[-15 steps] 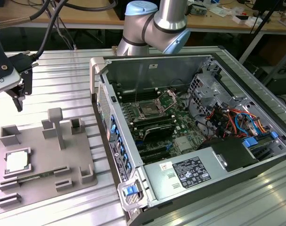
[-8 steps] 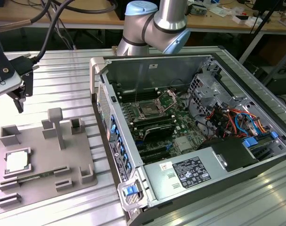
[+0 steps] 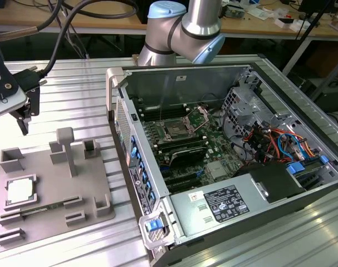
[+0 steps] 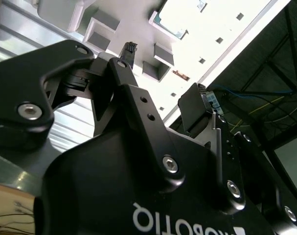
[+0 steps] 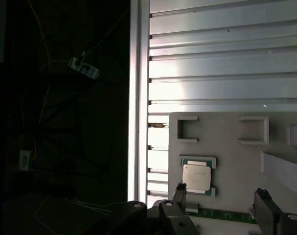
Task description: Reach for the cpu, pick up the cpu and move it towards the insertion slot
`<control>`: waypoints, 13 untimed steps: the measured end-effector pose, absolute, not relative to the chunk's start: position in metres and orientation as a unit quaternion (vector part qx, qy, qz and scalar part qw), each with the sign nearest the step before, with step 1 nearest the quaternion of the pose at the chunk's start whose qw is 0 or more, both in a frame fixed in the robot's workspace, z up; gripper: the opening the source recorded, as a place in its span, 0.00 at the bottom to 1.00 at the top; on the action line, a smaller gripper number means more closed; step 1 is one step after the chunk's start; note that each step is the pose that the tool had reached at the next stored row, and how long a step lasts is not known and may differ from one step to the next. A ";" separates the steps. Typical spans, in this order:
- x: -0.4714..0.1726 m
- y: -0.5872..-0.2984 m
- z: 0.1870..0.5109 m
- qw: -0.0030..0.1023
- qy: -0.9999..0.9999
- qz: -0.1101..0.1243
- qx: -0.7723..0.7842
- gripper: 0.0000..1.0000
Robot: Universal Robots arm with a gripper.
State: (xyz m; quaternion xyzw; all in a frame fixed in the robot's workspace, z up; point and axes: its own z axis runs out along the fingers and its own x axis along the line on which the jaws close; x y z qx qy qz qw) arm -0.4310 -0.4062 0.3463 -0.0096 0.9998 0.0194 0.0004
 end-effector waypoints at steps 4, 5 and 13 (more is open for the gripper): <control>-0.431 -0.406 0.345 0.000 1.000 0.019 -0.010 0.63; -0.431 -0.406 0.345 0.000 1.000 0.019 -0.010 0.63; -0.431 -0.407 0.344 0.000 1.000 0.020 -0.010 0.63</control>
